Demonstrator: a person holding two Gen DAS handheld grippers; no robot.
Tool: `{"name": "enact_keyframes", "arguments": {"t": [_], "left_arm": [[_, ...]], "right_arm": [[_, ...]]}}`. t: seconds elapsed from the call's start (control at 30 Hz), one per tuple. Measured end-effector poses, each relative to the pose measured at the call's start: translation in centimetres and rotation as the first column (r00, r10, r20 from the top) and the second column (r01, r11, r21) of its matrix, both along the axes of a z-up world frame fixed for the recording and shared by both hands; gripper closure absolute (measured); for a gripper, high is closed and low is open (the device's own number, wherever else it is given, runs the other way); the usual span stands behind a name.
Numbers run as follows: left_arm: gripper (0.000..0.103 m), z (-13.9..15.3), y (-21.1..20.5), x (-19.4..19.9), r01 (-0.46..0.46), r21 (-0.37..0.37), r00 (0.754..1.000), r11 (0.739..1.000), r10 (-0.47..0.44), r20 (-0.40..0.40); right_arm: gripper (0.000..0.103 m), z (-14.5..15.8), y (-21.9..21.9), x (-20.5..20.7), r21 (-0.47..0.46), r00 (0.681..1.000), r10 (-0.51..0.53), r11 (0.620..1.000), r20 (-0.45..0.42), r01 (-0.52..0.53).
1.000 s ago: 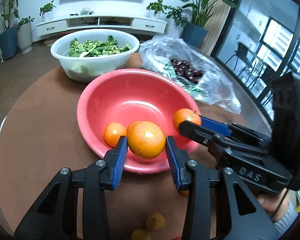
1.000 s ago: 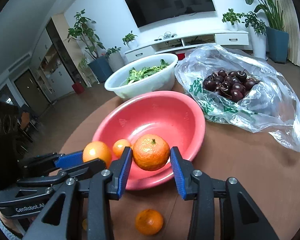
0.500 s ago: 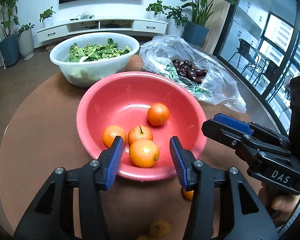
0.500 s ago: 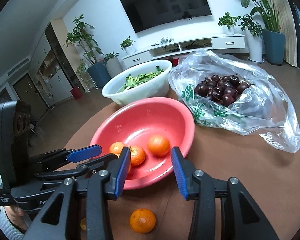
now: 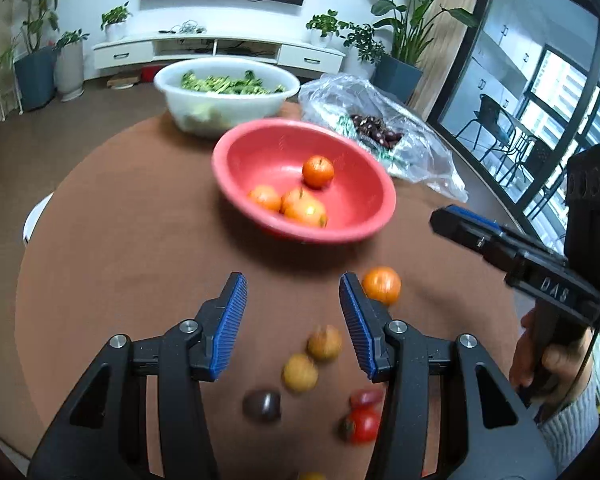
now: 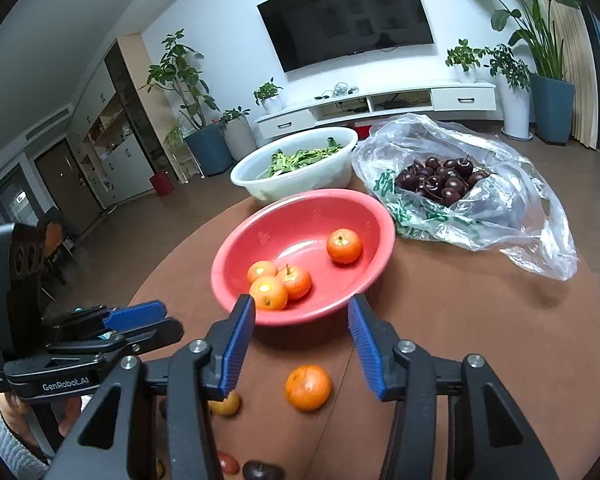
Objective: Organize fruits
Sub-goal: 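Move both open tools back down toward the remaining fruit on the table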
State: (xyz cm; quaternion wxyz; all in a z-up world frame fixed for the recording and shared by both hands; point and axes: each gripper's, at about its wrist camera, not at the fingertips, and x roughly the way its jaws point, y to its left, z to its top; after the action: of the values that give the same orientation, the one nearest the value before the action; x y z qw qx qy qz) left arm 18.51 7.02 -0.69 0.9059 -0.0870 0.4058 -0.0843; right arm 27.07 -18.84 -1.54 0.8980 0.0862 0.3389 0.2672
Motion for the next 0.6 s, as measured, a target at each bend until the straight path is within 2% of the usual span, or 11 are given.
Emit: {"name": "enact_keyframes", "arguments": {"t": [0.3, 0.6], "left_arm": [[0.057, -2.6, 0.5, -7.8, 0.015, 0.014, 0.999, 1.000, -0.014, -0.049], [0.057, -4.8, -1.5, -12.4, 0.083, 0.053, 0.994, 0.995, -0.078, -0.081]], "right_arm": [[0.048, -0.7, 0.0, -4.3, -0.033, 1.000, 0.027, 0.999, 0.002, -0.027], [0.048, -3.0, 1.3, -8.8, -0.108, 0.997, 0.067, 0.992, -0.036, -0.070]]}}
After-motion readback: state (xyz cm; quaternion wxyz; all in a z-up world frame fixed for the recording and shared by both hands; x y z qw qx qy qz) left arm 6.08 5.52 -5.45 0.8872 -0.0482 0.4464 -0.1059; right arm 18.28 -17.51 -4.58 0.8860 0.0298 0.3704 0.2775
